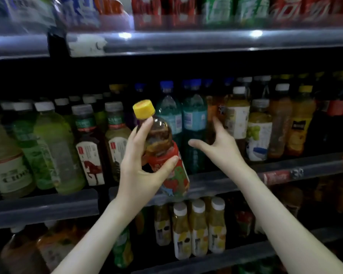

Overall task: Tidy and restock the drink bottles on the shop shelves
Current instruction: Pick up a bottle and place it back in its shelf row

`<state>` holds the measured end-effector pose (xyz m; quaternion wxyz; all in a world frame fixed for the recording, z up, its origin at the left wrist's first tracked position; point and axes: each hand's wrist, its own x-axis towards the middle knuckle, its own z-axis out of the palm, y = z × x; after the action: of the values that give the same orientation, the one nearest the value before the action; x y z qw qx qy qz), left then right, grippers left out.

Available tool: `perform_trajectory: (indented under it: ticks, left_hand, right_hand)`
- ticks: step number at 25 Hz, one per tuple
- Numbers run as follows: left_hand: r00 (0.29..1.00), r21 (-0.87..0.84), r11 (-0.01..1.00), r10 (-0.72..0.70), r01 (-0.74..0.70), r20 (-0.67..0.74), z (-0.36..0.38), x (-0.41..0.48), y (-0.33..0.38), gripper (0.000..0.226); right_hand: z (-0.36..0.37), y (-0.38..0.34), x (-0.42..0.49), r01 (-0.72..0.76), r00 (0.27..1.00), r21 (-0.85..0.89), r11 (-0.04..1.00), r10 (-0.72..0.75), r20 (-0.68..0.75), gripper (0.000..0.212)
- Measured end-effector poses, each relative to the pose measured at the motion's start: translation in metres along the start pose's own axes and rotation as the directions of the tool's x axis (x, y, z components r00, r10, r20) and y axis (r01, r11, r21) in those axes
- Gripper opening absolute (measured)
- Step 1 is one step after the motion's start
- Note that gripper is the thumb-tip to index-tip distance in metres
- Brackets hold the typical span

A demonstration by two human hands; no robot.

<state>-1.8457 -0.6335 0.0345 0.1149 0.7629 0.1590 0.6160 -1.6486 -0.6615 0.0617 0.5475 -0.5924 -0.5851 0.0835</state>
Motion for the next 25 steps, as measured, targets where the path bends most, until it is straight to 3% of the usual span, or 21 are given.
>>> perform_trajectory:
  ticks: [1,3,4,6,9,13,15,17,19,23,25]
  left_hand:
    - [1.0,-0.023,1.0,0.0,0.0,0.02,0.005,-0.002,0.004,0.075]
    - [0.996,-0.101,0.995,0.018,-0.009,0.084,0.018,-0.012,0.013,0.077]
    - [0.993,-0.14,0.99,0.023,-0.006,0.12,0.027,-0.019,0.019,0.078]
    - [0.979,-0.171,0.985,0.011,0.025,0.206,0.051,-0.041,0.028,0.082]
    - [0.948,-0.113,0.994,0.034,0.002,0.317,0.096,-0.086,0.031,0.081]
    - [0.859,-0.017,0.999,-0.022,0.036,0.511,0.156,-0.15,0.011,0.076]
    - [0.824,0.084,0.995,-0.008,-0.047,0.566,0.18,-0.181,-0.009,0.074]
    - [0.839,0.264,0.957,-0.044,-0.12,0.542,0.197,-0.205,-0.03,0.074]
    - [0.875,0.409,0.908,-0.125,-0.088,0.467,0.207,-0.219,-0.043,0.069]
    - [0.894,0.408,0.909,-0.107,-0.089,0.435,0.232,-0.234,-0.045,0.057]
    - [0.896,0.397,0.917,-0.148,-0.034,0.419,0.246,-0.232,-0.043,0.067]
  right_hand:
    - [-0.008,-0.002,-0.019,0.027,1.0,0.002,1.0,-0.027,0.004,0.088]
    - [-0.024,-0.008,-0.061,0.073,0.982,0.065,0.995,-0.083,0.168,0.085]
    - [-0.03,-0.008,-0.081,0.073,0.956,0.08,0.994,-0.093,0.278,0.083]
    - [-0.035,0.009,-0.111,0.012,0.93,0.095,0.995,-0.045,0.364,0.075]
    - [-0.038,0.065,-0.141,-0.118,0.936,0.08,0.99,0.083,0.343,0.06]
    - [-0.043,0.148,-0.176,-0.263,0.921,0.013,0.965,0.247,0.3,0.061]
    - [-0.041,0.183,-0.191,-0.335,0.914,0.039,0.941,0.315,0.255,0.063]
    - [-0.039,0.216,-0.196,-0.369,0.923,0.054,0.928,0.359,0.141,0.062]
    - [-0.038,0.242,-0.195,-0.375,0.927,0.057,0.925,0.373,0.045,0.061]
    - [-0.033,0.276,-0.19,-0.373,0.926,0.084,0.924,0.364,0.098,0.063]
    - [-0.032,0.285,-0.19,-0.377,0.924,0.095,0.921,0.367,0.105,0.068]
